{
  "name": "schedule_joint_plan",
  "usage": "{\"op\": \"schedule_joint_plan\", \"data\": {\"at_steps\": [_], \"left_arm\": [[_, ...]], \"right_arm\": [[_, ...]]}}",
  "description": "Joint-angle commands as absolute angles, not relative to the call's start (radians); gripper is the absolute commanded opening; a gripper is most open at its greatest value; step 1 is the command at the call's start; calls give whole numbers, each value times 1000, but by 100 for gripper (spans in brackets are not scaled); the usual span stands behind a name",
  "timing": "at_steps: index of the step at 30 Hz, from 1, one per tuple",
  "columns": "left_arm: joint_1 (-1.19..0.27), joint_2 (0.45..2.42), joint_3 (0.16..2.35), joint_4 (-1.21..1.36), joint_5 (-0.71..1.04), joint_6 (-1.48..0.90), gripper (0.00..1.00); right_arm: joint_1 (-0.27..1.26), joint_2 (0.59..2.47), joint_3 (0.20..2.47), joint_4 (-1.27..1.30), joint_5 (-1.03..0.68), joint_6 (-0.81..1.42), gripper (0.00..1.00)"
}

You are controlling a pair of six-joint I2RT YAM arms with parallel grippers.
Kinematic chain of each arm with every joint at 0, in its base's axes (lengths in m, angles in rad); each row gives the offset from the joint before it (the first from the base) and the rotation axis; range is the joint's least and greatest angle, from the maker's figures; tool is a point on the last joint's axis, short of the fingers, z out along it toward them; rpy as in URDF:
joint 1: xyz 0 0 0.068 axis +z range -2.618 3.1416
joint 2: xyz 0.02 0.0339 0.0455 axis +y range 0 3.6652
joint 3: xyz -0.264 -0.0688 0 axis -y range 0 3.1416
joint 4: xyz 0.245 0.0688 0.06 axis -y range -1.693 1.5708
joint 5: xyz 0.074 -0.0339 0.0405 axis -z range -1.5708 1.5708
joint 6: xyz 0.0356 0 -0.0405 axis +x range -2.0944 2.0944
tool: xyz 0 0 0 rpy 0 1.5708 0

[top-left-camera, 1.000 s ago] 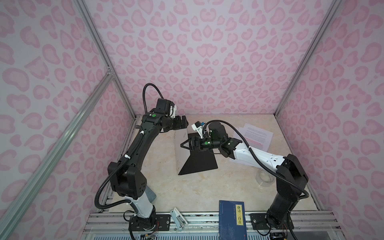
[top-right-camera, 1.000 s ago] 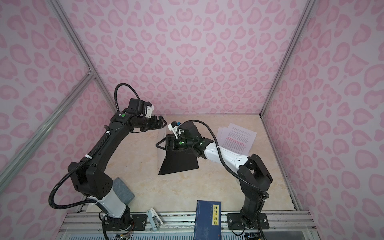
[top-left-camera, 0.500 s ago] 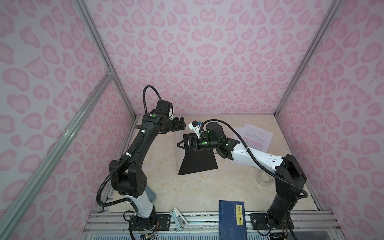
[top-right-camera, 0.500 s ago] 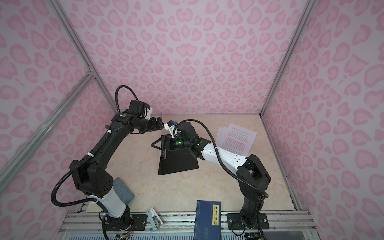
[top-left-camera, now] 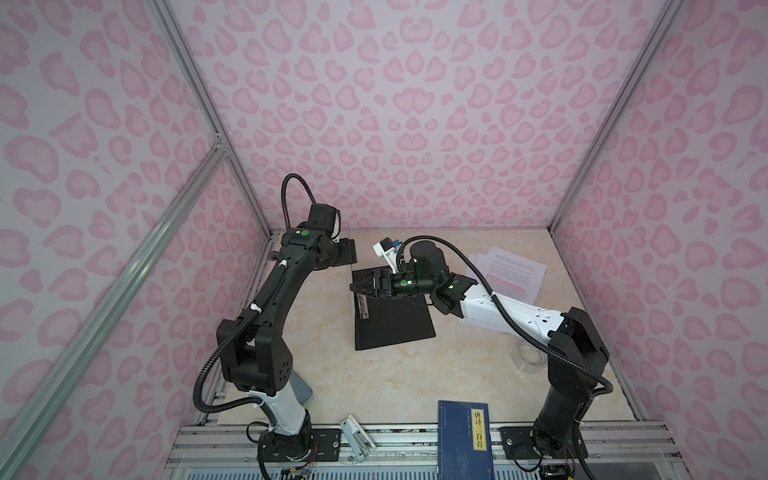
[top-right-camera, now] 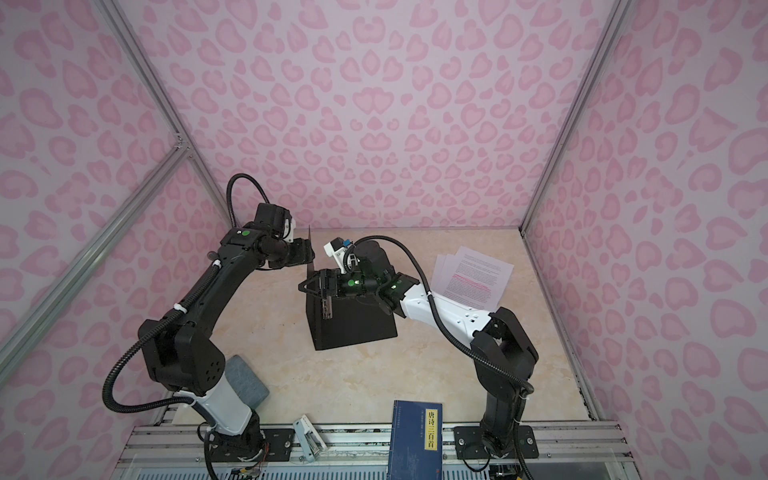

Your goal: Put the files into the folder

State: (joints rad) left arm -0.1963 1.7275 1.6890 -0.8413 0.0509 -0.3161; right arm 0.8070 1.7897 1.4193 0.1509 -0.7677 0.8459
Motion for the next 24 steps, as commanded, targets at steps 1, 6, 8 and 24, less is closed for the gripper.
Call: {"op": "schedule_joint_plan", "data": {"at_steps": [1,6,8,24], "left_arm": [[-182,1712,1689,-861,15,-301,65],[-150,1723,1695,-885,-12,-281,39],[-139,1738,1708,-910,-25,-266,29],[-50,1730,1672,-925,26,-155,3]], "right_arm": [[809,1795,1424,170,-785,842,86],[808,1780,1405,160,-778,829,86],[806,1771,1392,139,-768,815,86],[721,1678,1312,-341,-415,561,79]]}}
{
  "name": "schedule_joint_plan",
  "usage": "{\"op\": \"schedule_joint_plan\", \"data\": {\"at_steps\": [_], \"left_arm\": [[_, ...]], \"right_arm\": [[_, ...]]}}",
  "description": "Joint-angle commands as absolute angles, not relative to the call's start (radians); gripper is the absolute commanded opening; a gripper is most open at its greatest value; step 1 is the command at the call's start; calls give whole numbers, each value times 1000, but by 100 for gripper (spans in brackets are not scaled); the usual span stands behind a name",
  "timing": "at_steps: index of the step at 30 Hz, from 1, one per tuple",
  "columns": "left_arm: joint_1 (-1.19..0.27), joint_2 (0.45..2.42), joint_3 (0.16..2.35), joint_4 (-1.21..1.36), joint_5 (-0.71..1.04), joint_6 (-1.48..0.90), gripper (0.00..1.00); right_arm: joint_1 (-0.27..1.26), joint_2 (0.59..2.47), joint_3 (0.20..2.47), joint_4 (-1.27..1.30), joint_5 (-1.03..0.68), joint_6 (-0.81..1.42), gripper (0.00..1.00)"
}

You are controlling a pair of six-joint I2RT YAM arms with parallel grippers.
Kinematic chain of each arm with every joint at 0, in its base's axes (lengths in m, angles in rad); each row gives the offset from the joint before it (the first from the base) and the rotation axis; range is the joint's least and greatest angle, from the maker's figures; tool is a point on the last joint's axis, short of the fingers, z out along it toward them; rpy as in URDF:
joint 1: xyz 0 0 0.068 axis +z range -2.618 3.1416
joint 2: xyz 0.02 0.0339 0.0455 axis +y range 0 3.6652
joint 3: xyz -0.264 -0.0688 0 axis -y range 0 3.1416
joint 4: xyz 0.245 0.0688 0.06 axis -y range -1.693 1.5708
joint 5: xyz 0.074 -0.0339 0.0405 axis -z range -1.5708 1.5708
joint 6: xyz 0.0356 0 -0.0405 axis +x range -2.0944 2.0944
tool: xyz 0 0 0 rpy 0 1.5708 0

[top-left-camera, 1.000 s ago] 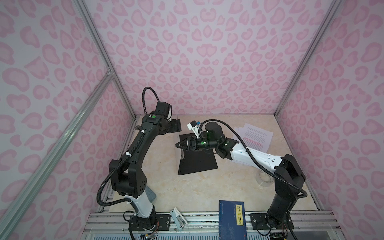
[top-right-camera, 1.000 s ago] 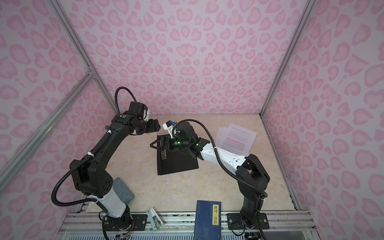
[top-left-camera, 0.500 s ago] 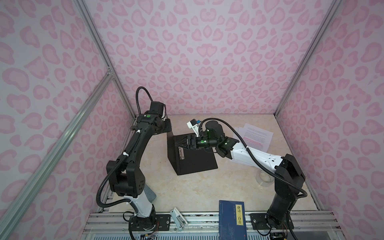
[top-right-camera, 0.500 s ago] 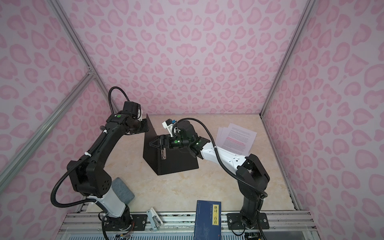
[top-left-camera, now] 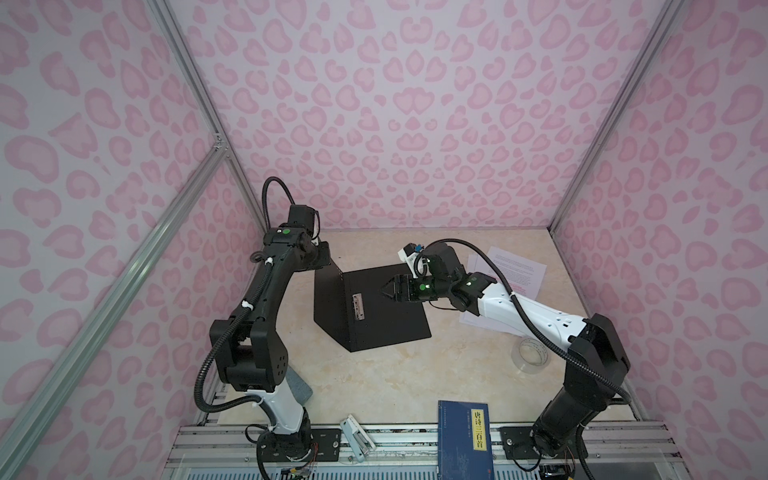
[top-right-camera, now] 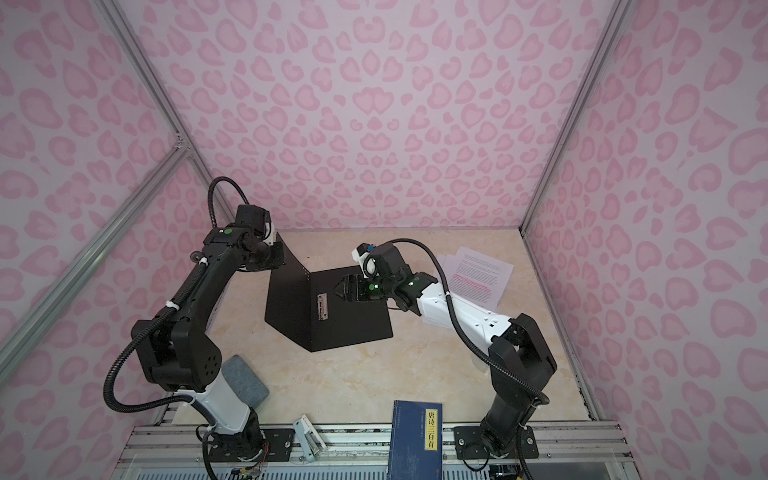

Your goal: Put the files into the folder

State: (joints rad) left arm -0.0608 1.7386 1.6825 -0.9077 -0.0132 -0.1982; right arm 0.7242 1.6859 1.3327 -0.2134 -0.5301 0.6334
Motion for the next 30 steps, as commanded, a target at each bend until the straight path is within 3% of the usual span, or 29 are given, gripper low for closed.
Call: {"op": "schedule_joint_plan", "data": {"at_steps": [1,12,23,30], "left_arm": [[-46,1730,1668,-919,58,-146,4],[-43,1753,1646,-889,222,-176,3],[-41,1771,1626,-917,327,-267,3],[-41,1712,1576,-920,313,-286,3]], "right_arm": [[721,1675,1304,-358,-396,550,79],[721,1636,1257,-501,-203,486,72],[721,1658,1310,-569,-156,448,62],[726,1739,1390,-620,-192,416,45]]}}
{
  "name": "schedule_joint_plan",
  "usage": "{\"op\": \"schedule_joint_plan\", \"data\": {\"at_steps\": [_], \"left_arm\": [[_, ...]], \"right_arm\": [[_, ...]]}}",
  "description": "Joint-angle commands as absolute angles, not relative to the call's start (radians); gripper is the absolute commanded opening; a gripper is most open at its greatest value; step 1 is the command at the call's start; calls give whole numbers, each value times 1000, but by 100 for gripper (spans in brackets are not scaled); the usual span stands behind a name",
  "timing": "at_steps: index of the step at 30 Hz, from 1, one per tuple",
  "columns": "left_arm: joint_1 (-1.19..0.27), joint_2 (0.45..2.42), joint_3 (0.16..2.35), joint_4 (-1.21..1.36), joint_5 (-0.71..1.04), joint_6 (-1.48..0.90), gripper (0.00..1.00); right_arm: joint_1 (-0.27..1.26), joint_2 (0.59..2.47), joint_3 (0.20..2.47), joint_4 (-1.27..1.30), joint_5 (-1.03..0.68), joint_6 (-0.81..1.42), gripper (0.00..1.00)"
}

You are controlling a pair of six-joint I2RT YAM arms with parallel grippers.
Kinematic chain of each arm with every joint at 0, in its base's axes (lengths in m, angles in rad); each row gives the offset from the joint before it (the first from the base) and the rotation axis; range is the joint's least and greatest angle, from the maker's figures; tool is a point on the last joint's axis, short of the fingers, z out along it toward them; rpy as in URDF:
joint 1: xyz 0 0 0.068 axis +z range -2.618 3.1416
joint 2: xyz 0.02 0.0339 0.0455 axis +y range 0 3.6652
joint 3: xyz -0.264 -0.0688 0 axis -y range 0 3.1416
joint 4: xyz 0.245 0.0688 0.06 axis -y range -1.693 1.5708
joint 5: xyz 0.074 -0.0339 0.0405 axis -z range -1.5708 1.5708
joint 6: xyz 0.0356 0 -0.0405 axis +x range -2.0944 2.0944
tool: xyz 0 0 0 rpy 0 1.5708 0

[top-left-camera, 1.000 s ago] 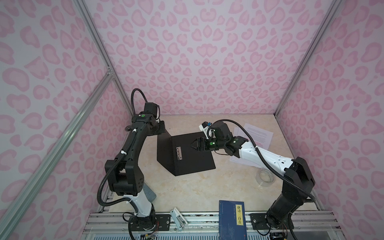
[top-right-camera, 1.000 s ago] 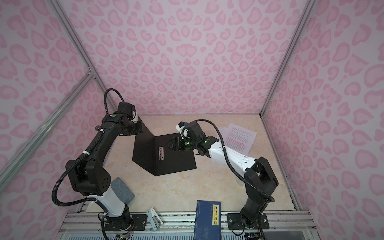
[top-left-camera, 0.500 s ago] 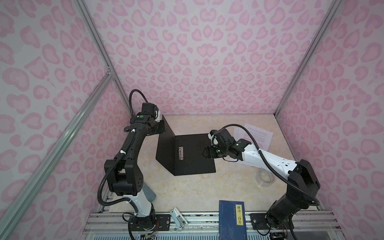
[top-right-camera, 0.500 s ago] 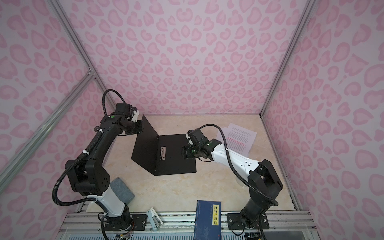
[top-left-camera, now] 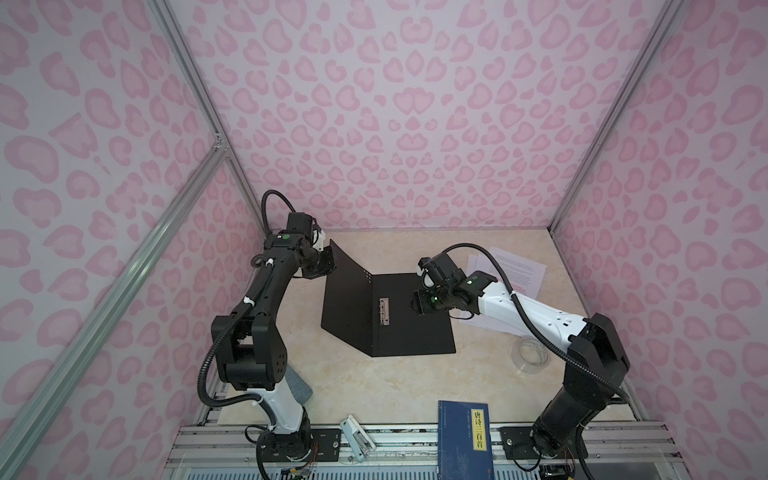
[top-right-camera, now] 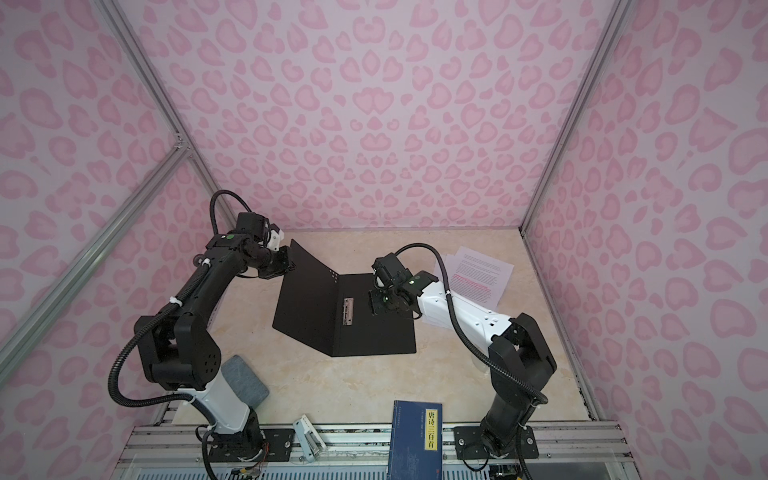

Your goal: Put the files into the folder

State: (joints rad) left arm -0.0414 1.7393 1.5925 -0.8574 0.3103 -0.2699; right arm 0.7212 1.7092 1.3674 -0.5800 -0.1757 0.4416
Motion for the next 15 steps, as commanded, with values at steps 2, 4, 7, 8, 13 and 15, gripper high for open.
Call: {"op": "schedule_joint_plan", "data": {"at_steps": [2,4,7,8,13,15], "left_arm": [[-41,1689,1558,-920,325,-283,3],[-41,1665,1537,-916,331,-287,3],[-41,1631,1507,-909,341,-294,3],[-41,1619,1497,-905,340,-292,3],[-41,1554,1444,-880,302,-299,3],[-41,1530,1419,-866,300,-303,3]], "right_arm": [[735,1765,1415,-637,-196,408,44],[750,1794,1438,-649,-197,396,42],[776,1841,1472,-654,-212,388,41],[787,1863,1477,-658,-218,386,41],[824,1936,1534,-637,-219,417,43],[838,1960,1539,-609,-253,428,40]]}}
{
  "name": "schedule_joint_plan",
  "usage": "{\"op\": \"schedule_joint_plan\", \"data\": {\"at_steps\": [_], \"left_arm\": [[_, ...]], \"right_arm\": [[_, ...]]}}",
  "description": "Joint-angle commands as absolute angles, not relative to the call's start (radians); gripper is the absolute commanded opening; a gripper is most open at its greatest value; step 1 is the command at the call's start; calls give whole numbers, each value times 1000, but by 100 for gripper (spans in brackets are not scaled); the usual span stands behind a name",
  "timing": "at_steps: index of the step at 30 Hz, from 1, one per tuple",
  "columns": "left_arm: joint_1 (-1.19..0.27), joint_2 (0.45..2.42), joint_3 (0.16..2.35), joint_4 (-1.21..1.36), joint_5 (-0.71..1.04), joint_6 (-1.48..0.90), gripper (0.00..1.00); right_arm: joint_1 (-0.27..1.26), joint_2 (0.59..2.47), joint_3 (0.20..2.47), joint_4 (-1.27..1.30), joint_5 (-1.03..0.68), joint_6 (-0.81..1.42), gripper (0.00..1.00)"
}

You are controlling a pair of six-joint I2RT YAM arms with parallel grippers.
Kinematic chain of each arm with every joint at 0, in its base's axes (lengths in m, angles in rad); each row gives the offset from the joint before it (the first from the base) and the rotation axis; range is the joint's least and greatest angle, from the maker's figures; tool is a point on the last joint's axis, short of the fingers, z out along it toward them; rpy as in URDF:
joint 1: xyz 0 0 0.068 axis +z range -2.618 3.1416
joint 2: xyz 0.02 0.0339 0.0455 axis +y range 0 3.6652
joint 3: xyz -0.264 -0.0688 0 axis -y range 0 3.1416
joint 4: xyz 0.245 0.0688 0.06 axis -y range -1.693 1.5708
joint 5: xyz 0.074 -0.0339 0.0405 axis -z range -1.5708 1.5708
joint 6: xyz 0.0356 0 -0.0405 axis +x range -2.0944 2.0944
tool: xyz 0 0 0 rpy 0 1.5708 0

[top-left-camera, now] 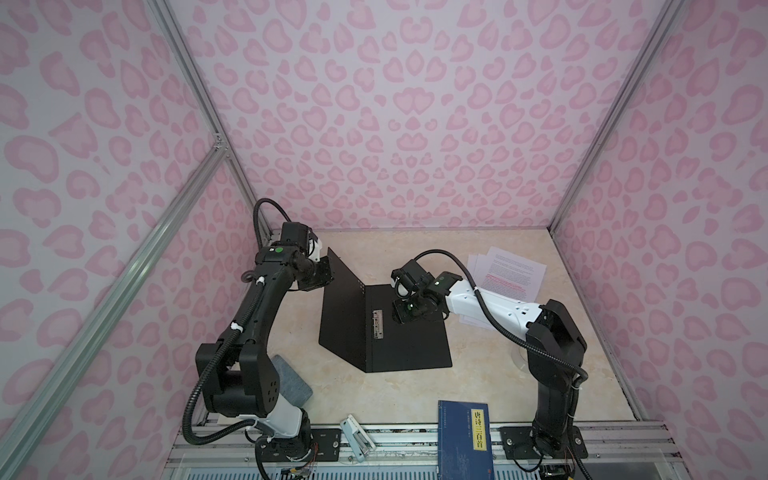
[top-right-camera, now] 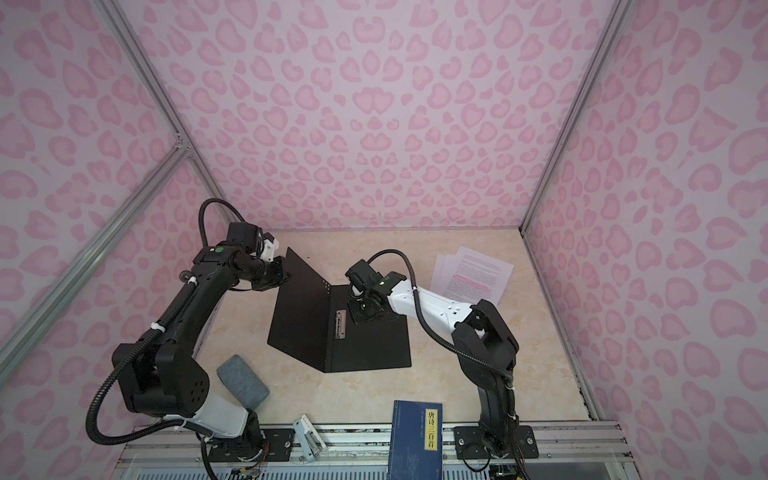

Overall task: Put the files into the folder
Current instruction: 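Release the cover and move the right gripper down onto the metal clip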

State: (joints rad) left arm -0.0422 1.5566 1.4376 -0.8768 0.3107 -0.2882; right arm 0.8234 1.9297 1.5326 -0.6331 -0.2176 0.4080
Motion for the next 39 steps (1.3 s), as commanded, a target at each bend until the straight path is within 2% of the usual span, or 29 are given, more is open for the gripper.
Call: {"op": "schedule_joint_plan", "data": {"at_steps": [1,6,21,25,39], "left_arm": [[-41,1521,1410,-862,299,-303,3],[-43,1477,1354,-830,262,-330,3],[-48,1455,1322,-821,255,-348,3],[-49,1453,1322,-819,265,-343,3],[-52,1446,1333,-826,258,-340,3]], "right_arm": [[844,1971,1548,-606,-264,429,39],[886,2034,1596,-600,-279,448,31],[929,2088,1590,-549,-295,495,30],[933,2112,1612,-542,-302,498,23],[946,2175,1687,-633,-234,480,19]]}}
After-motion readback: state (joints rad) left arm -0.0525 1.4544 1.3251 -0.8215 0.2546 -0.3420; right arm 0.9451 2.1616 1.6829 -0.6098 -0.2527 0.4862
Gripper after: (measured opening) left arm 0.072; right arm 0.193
